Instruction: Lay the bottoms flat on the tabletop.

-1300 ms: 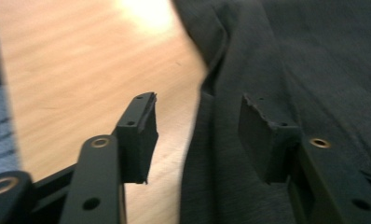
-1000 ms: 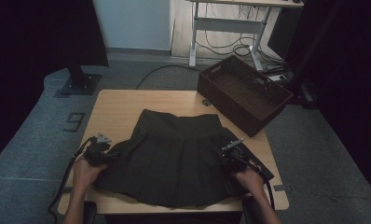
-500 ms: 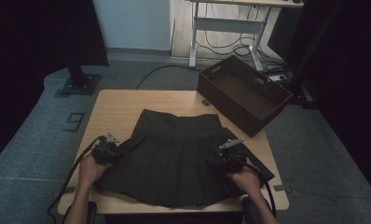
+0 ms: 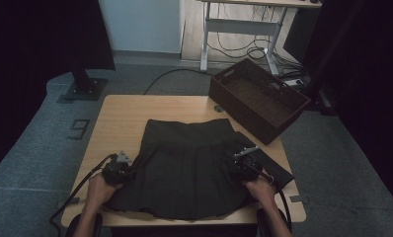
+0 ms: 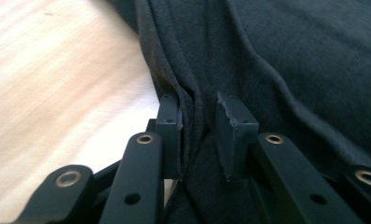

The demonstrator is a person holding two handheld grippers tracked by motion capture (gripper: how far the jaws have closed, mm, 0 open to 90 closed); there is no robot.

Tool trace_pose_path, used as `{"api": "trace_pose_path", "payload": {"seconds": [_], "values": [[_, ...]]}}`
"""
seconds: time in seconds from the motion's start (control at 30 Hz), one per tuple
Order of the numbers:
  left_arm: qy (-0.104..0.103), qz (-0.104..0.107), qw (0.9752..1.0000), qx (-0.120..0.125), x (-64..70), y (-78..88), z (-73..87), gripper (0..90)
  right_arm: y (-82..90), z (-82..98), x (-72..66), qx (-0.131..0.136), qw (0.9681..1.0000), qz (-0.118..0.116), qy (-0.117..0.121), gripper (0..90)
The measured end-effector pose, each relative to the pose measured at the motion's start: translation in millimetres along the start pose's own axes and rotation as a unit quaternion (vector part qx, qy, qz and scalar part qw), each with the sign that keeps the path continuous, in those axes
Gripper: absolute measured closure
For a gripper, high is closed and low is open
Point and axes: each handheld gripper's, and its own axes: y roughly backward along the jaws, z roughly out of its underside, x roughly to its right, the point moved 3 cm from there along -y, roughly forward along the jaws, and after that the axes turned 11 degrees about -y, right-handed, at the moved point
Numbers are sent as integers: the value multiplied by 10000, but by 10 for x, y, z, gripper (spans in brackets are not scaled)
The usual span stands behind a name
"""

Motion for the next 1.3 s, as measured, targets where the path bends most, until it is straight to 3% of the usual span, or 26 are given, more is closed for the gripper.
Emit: {"api": "trace_pose_path", "payload": {"seconds": [0.13,0.23,0.4,0.53,0.63,0.77,0.93,1.0,1.13,1.3], "values": [[-18,242,9997,42,141,14,-5,673,-2,-20,136,68,9998,178,-84,502],[-117,261,9996,58,264,17,-25,654,-7,-24,209,142,9995,234,-150,502],[-253,383,9989,117,463,19,-54,635,-13,-10,313,280,9989,209,-313,498],[-273,431,9986,149,507,24,-50,605,-14,9,349,355,9985,133,-385,489],[-247,373,9988,187,451,32,-52,500,-16,24,358,416,9983,92,-390,478],[-110,95,9992,377,339,90,-88,330,-22,46,383,523,9978,86,-406,418],[165,90,9969,758,158,173,-172,191,-35,71,411,685,9969,222,-326,287],[161,141,9963,828,99,185,-203,144,-40,79,416,725,9964,294,-319,235],[237,127,9952,942,-49,173,-270,138,-47,92,412,803,9953,429,-318,164],[256,-130,9917,1255,-259,143,-360,129,-53,113,414,876,9941,467,-429,145]]}}
